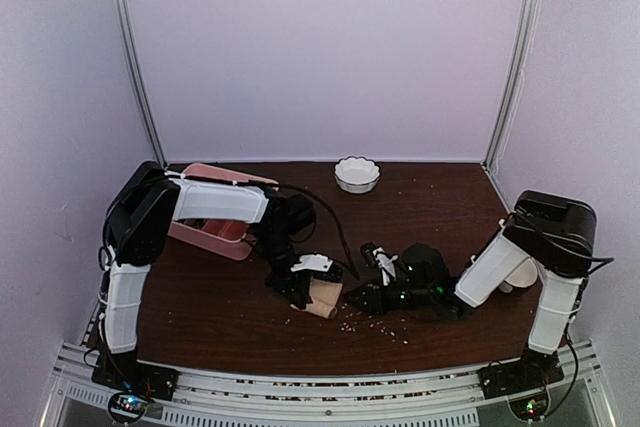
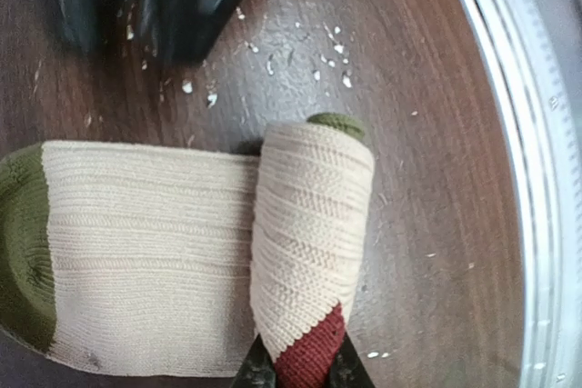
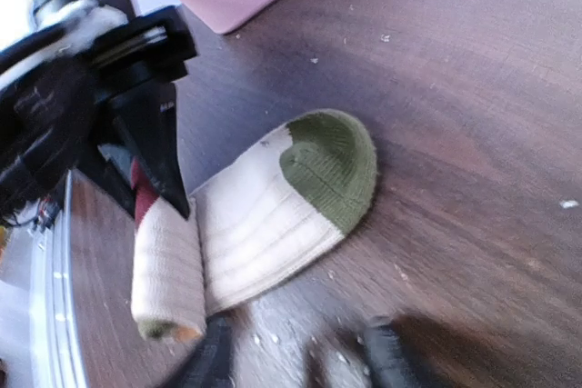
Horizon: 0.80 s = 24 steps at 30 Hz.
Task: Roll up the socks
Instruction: Roll the sock at the center of the board.
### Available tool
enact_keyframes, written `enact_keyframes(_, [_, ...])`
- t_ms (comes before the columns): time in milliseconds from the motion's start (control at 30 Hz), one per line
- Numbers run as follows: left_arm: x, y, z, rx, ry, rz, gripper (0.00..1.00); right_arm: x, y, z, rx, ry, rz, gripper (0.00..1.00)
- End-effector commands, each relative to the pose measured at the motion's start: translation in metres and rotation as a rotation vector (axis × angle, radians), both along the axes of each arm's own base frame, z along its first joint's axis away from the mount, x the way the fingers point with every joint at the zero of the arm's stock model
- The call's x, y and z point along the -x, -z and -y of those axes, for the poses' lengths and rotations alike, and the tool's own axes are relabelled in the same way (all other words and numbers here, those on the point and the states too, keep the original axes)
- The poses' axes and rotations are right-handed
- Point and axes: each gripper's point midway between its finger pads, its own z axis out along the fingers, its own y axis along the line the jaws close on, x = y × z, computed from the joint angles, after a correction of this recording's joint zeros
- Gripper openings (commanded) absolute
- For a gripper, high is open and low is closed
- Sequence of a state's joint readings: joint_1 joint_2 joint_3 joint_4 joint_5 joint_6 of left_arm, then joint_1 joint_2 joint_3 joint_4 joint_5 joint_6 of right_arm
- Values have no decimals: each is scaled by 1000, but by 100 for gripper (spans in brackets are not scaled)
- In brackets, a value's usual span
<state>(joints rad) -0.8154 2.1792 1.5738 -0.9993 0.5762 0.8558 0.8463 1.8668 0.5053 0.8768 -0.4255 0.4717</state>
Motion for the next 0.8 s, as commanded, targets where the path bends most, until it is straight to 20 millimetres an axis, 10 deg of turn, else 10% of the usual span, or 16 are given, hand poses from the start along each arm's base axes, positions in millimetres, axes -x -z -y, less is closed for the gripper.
enact_keyframes(0, [14,9,-22,-126,-116,-240,14,-11,8,47,107,190,84,97])
enact_keyframes(333, [9,32,-31,-251,-177,-309,14,-43,-33,124,37,673,108,100])
enact_keyframes(533, [1,35,-31,-273,-224,-369,14,-26,-45,98,211,479,367,100])
enact_keyframes(767, [-4,39,-33,-308,-258,-441,15,50,-32,21,321,-8,653,93])
